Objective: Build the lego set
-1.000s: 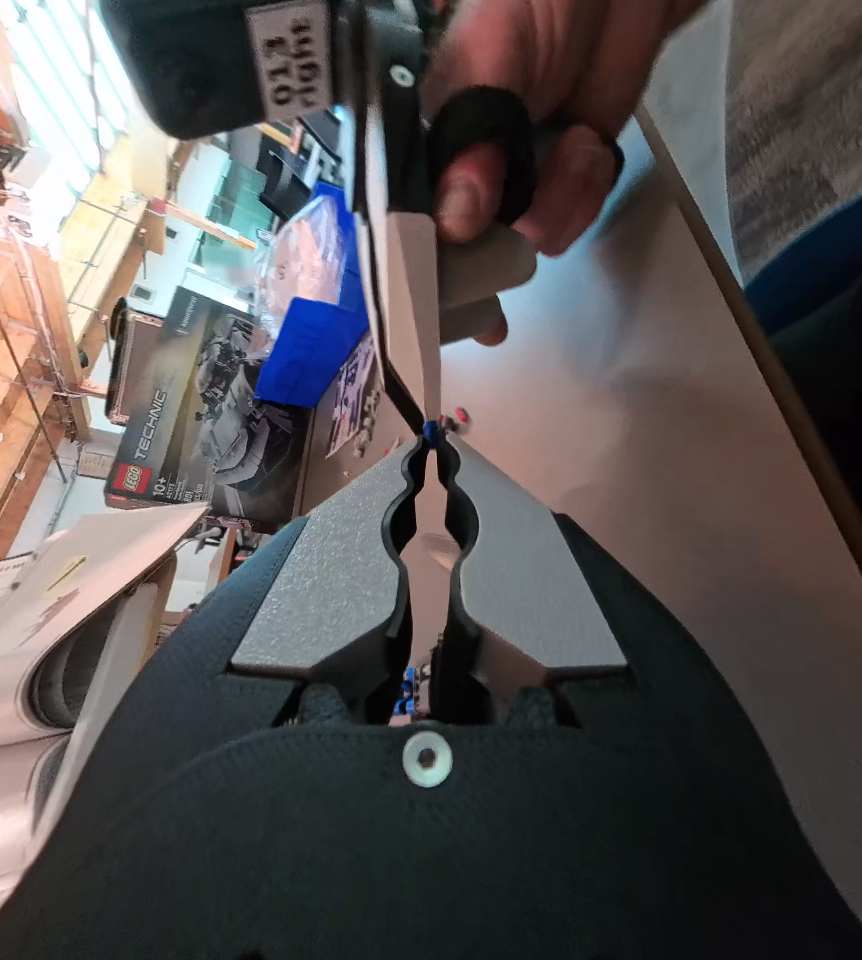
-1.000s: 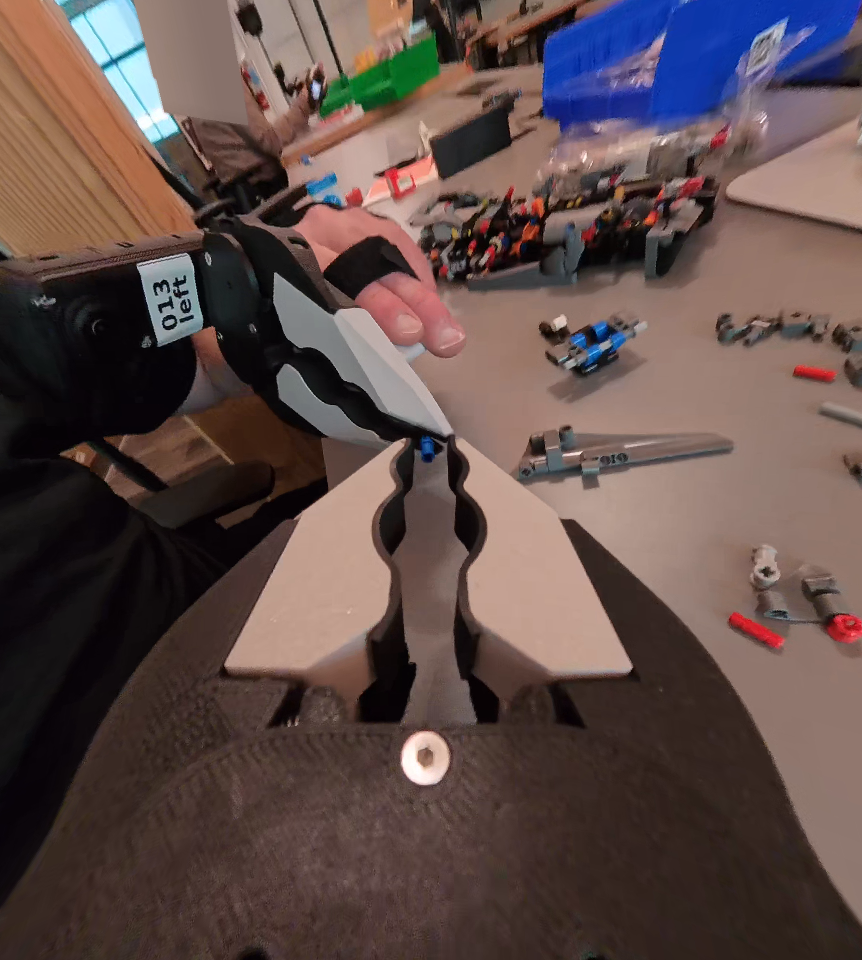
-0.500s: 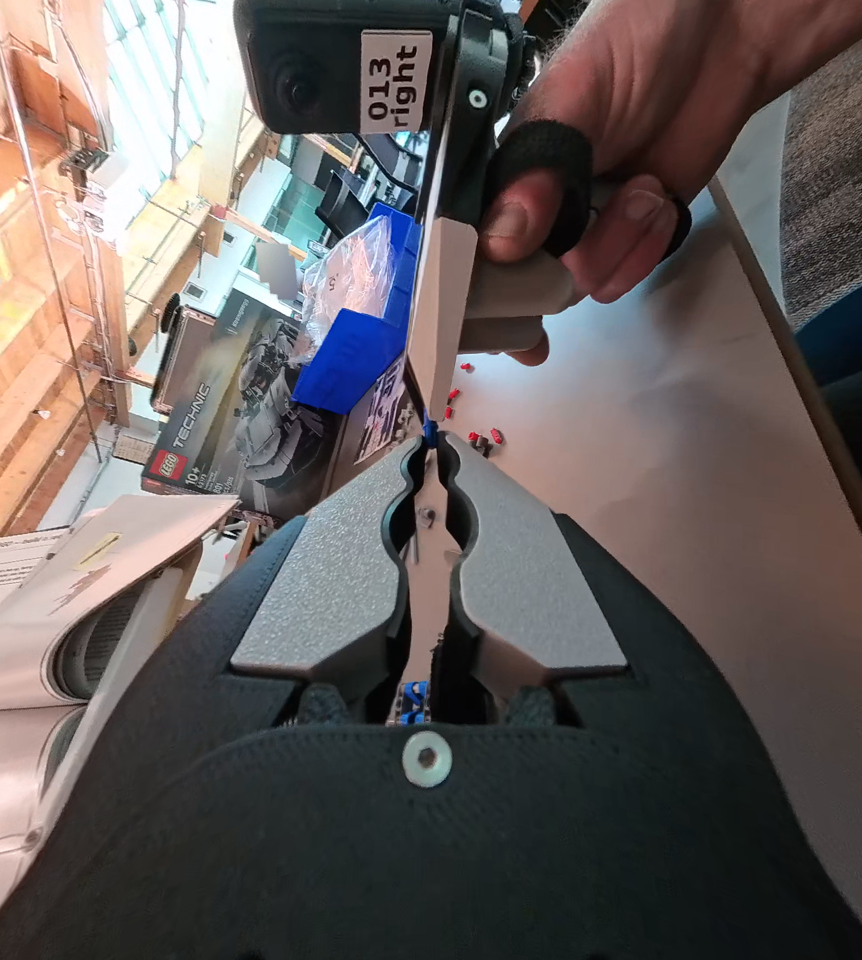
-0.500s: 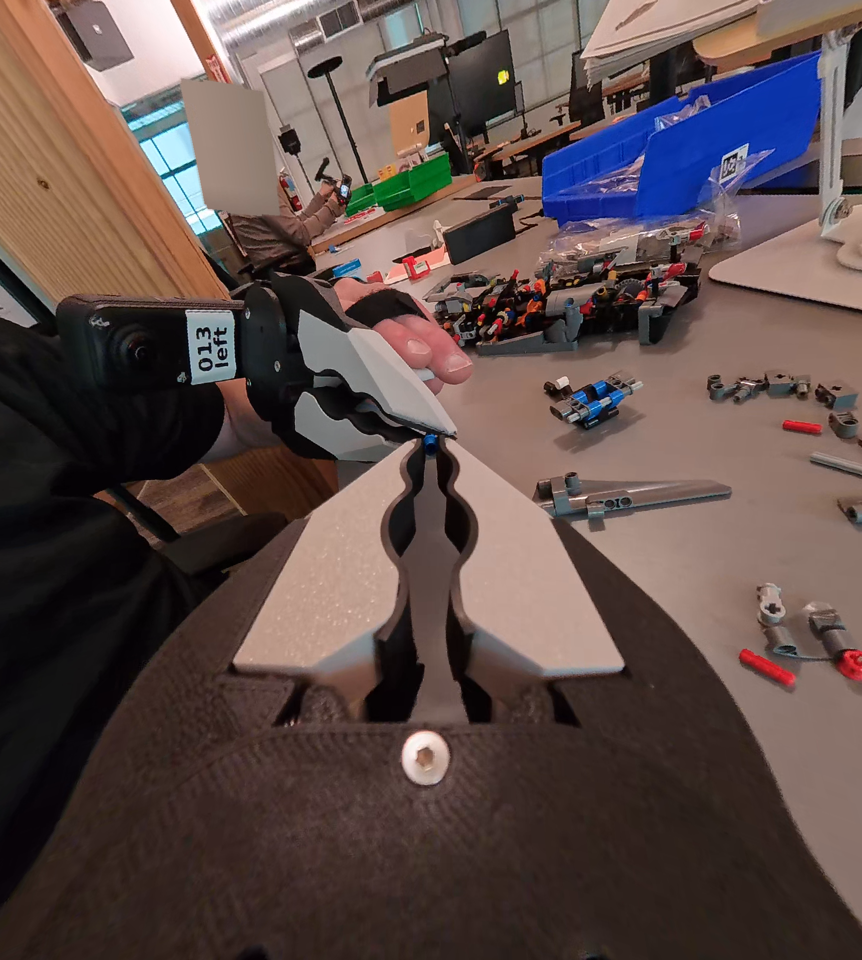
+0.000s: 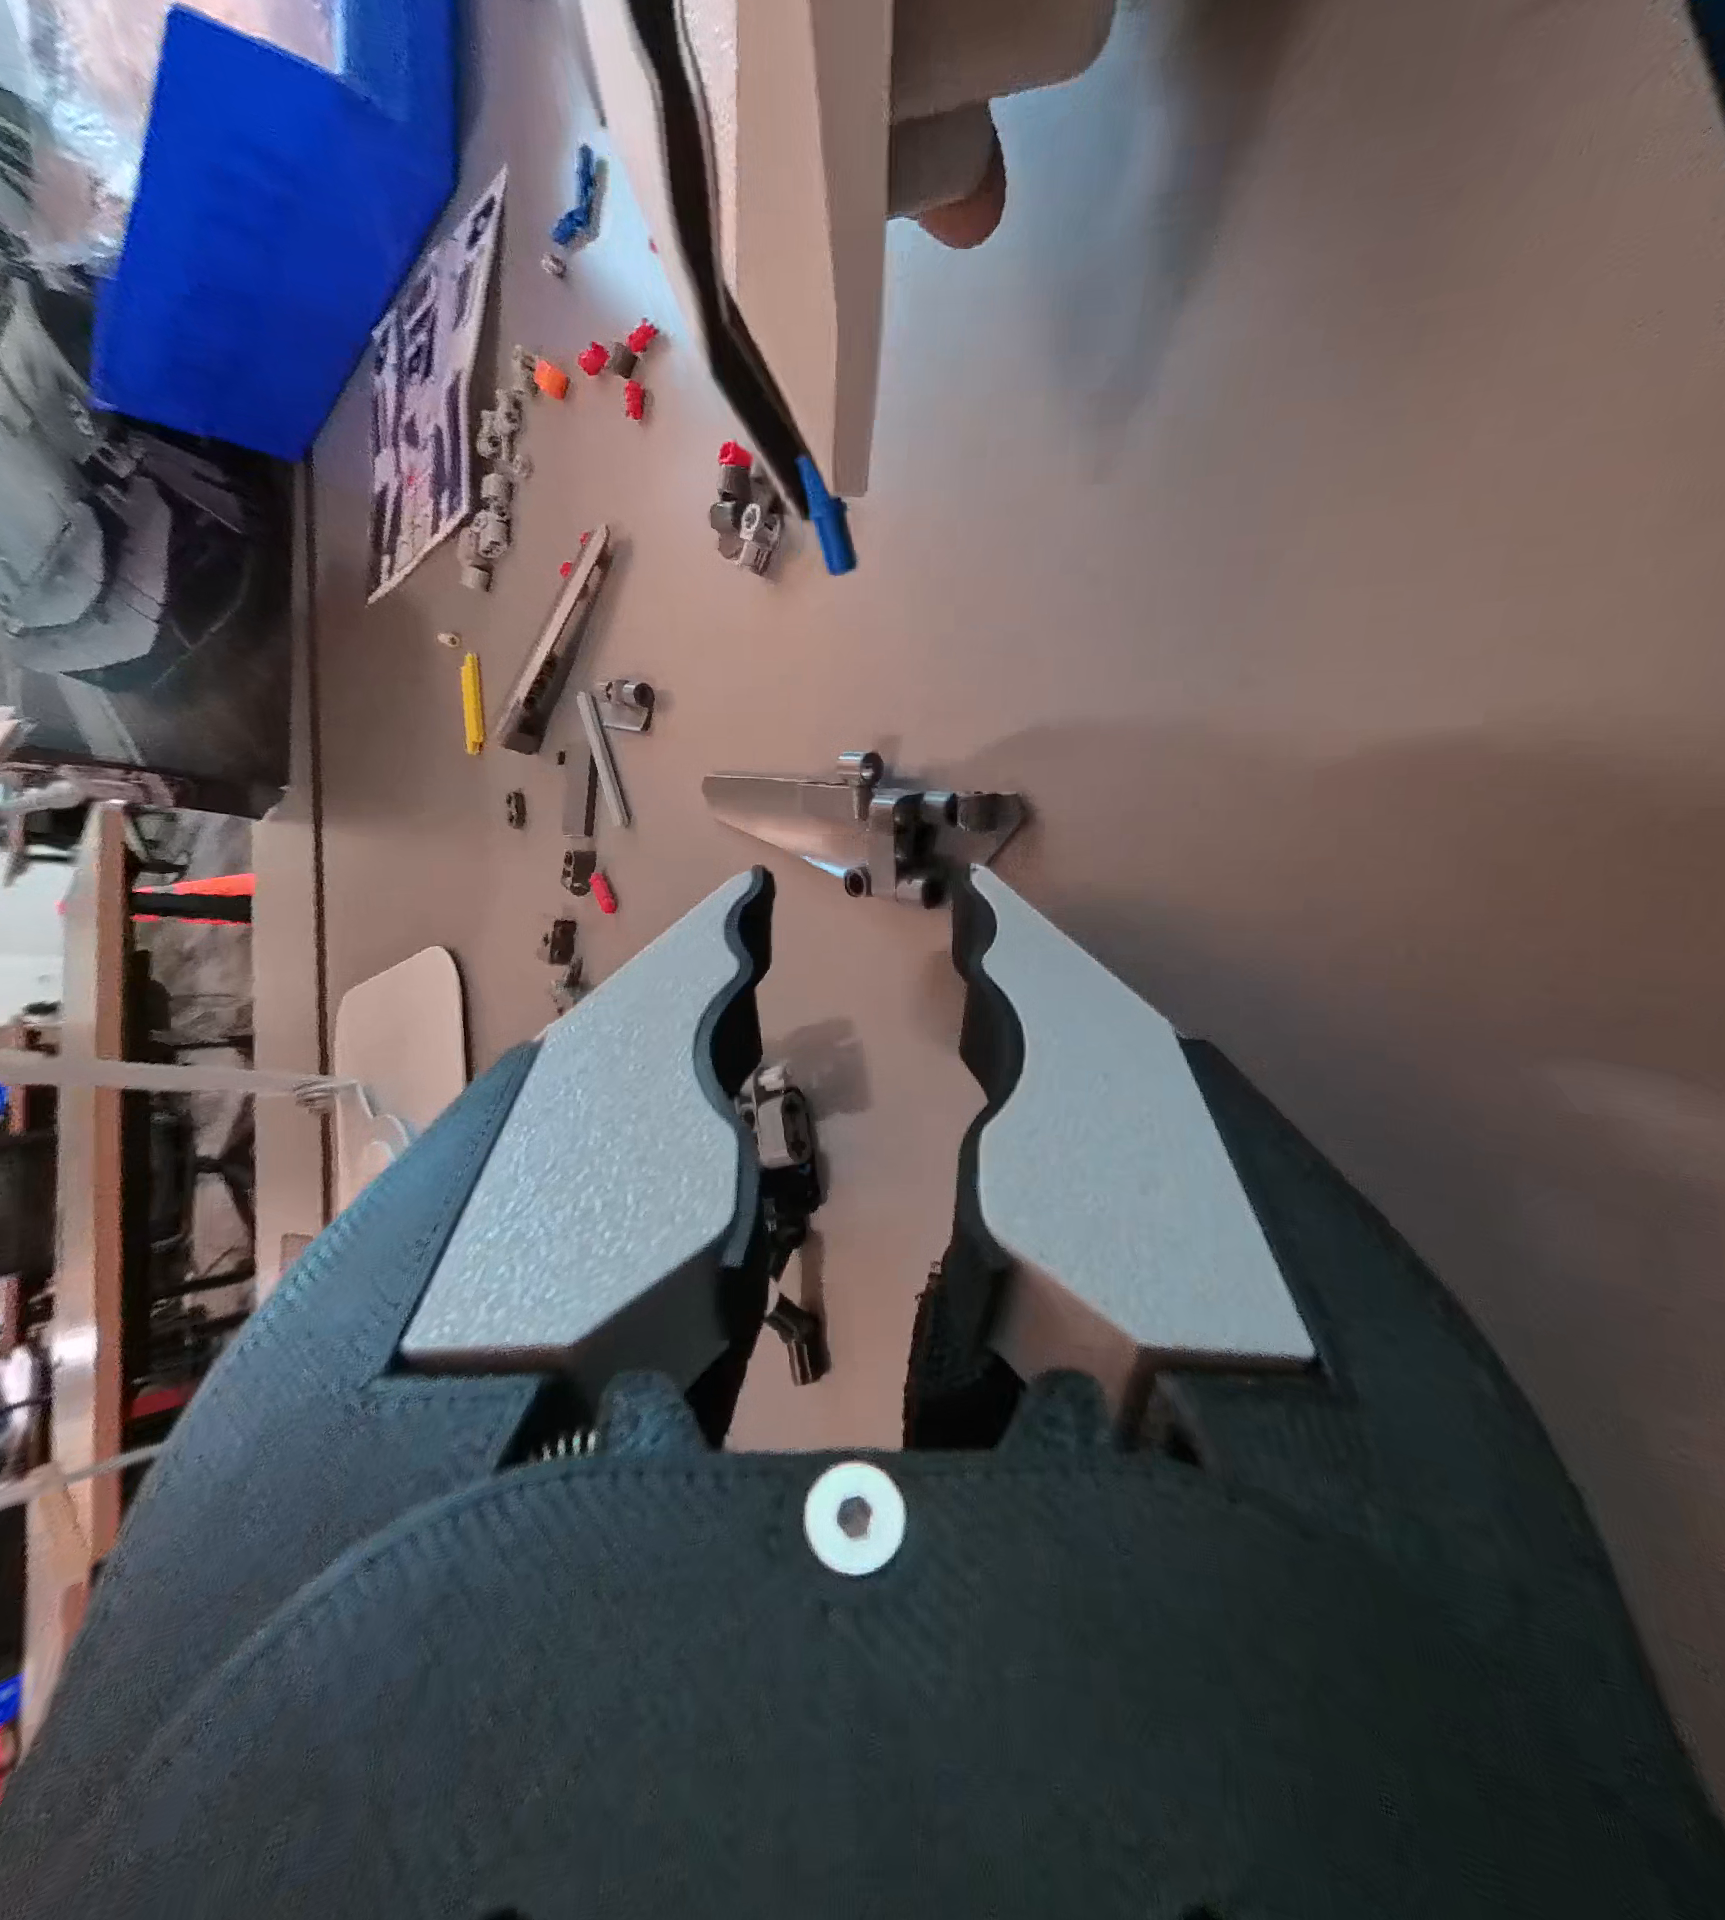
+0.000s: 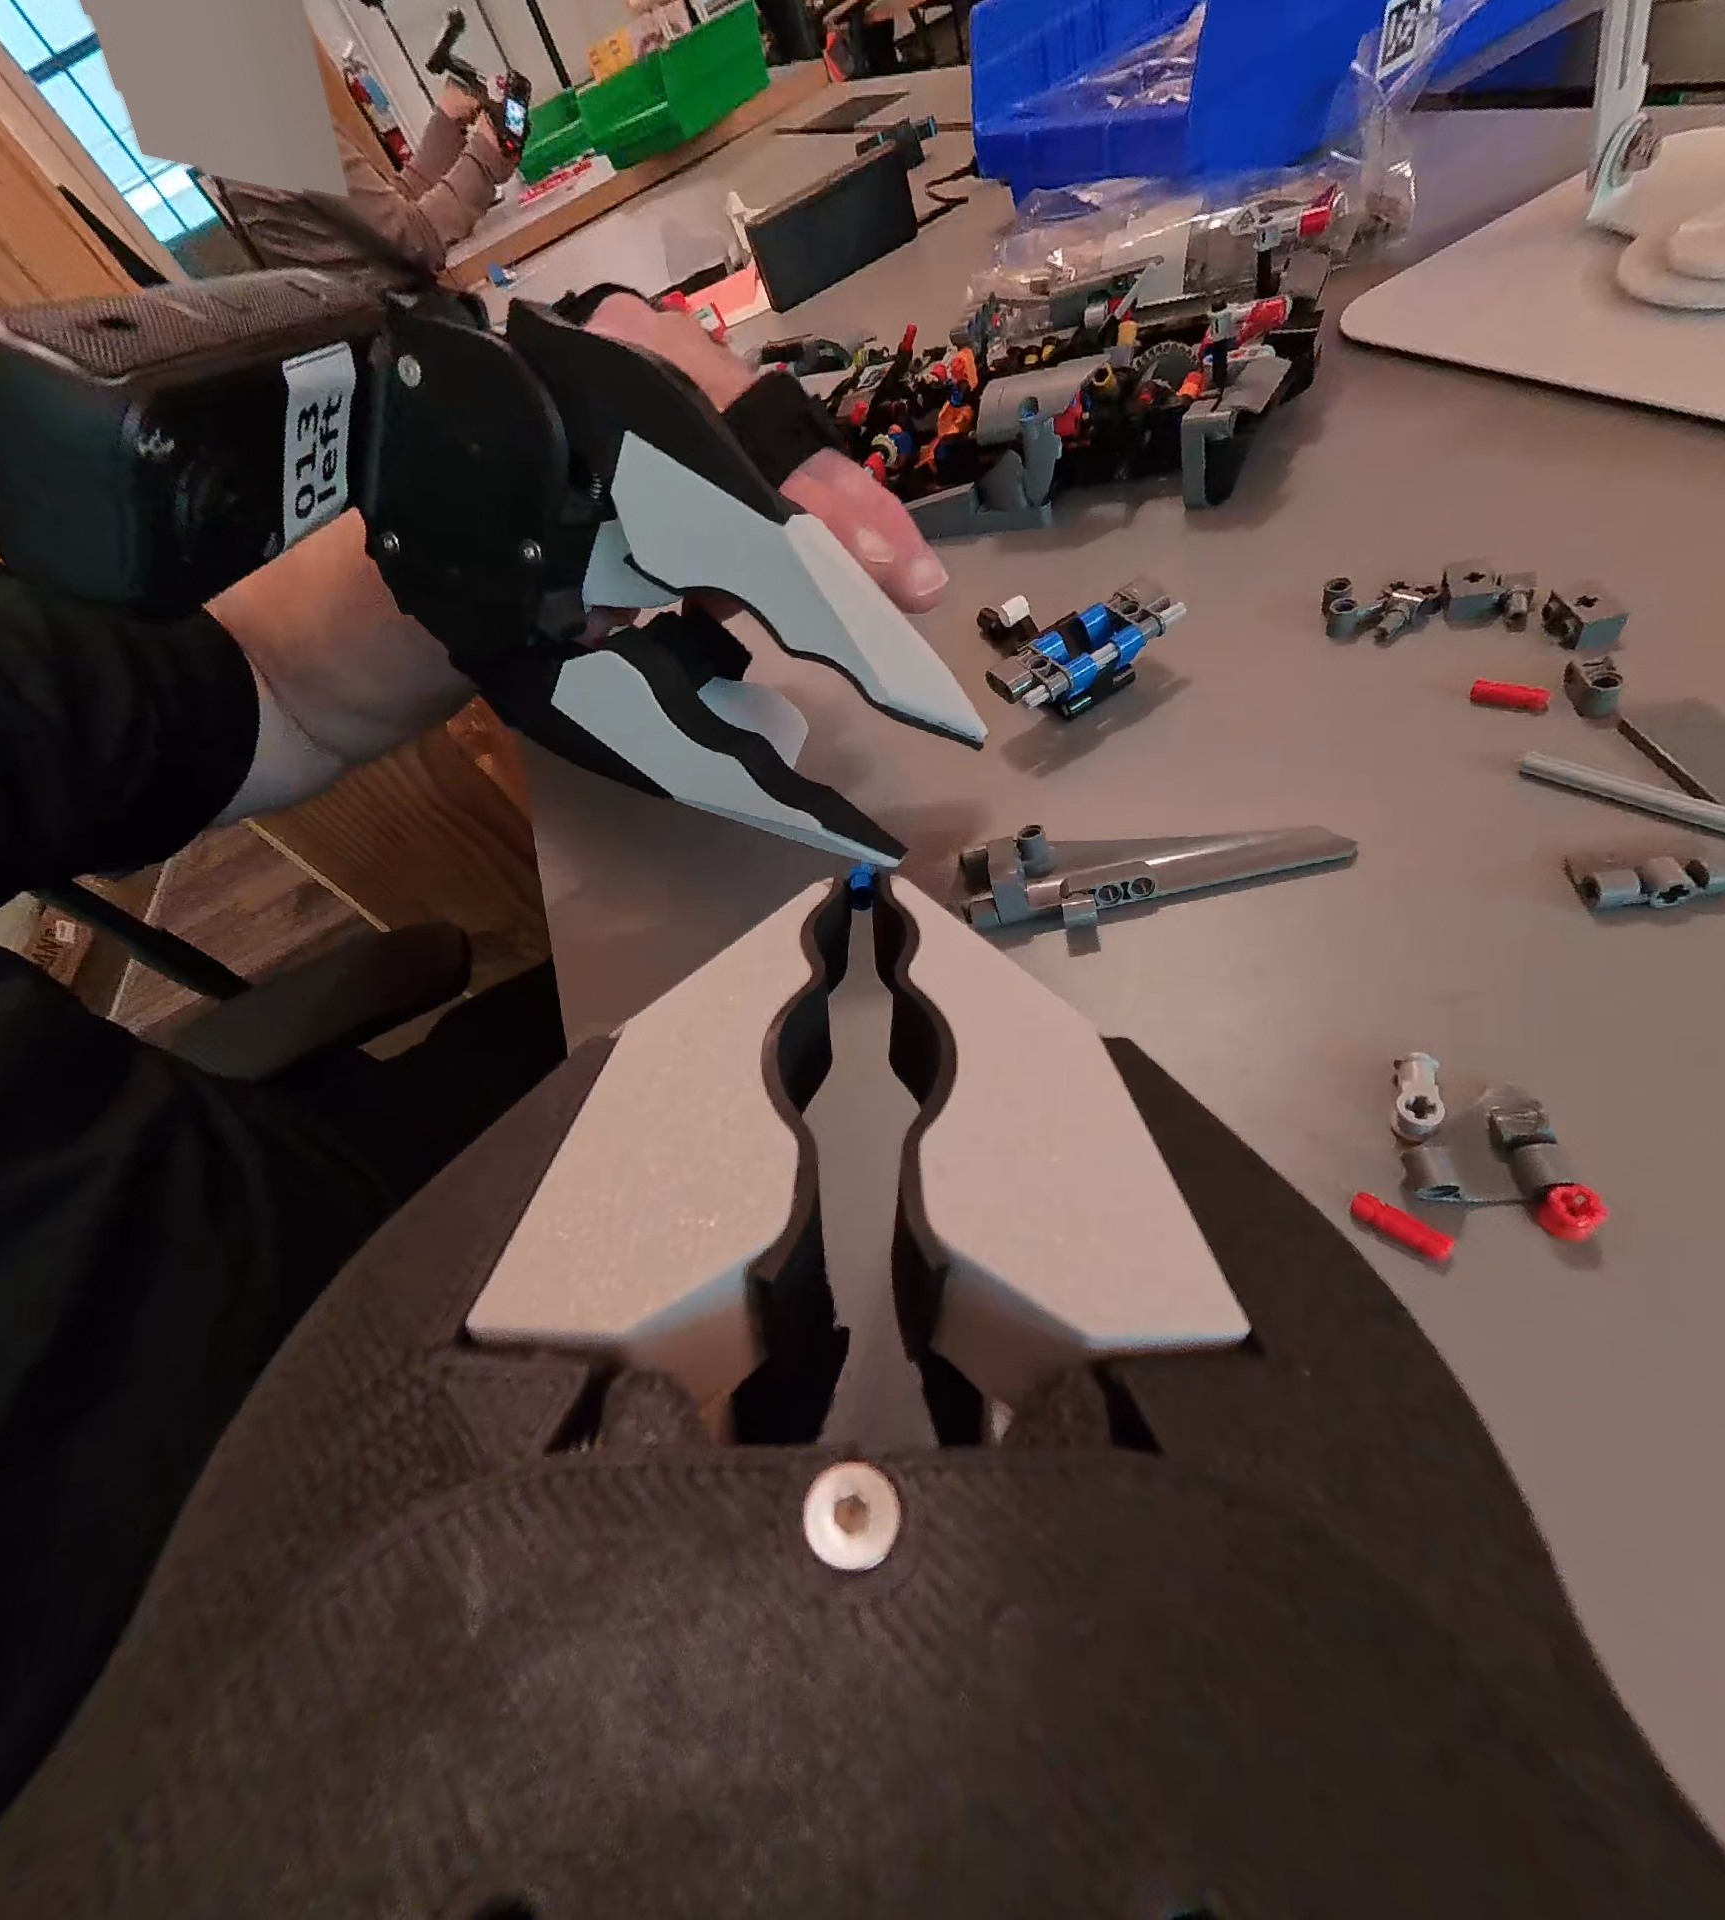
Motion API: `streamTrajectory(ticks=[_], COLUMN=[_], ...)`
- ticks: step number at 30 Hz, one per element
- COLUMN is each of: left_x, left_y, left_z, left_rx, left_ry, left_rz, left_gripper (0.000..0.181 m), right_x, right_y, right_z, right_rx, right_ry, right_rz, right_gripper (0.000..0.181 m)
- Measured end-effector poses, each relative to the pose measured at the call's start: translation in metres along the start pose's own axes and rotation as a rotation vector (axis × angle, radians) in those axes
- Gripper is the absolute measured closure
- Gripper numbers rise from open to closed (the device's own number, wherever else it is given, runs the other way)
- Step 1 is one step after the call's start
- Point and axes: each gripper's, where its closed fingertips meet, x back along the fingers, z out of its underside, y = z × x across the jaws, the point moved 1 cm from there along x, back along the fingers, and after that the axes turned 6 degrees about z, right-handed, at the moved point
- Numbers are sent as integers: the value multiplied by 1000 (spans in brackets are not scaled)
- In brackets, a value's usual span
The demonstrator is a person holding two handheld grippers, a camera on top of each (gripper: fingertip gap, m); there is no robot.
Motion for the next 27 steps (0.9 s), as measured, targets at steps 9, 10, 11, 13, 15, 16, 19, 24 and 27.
streamTrajectory(ticks=[9,10,11,13,15,16,19,24,27], left_x=[-24,-26,-27,-30,-31,-32,-34,-27,-29], left_y=[1,0,-2,-3,-3,-3,1,12,11], left_z=[6,5,4,3,1,0,-3,-17,-18], left_rx=[18,22,28,34,49,61,110,246,315], left_ry=[29,26,19,19,9,6,-11,-124,-147], left_rz=[200,217,235,246,253,259,211,114,115], left_gripper=[156,162,167,173,174,174,175,175,175], right_x=[-7,-7,-7,-7,-6,-5,-2,6,5], right_y=[-2,-2,-2,-2,-1,-1,-4,-7,-8], right_z=[8,8,7,7,7,7,5,1,5], right_rx=[-11,-13,-15,-17,-19,-20,-9,66,144], right_ry=[66,65,64,63,58,57,46,13,50], right_rz=[4,4,3,-2,-6,-10,-2,-8,-12], right_gripper=[180,180,180,180,180,180,180,180,180])
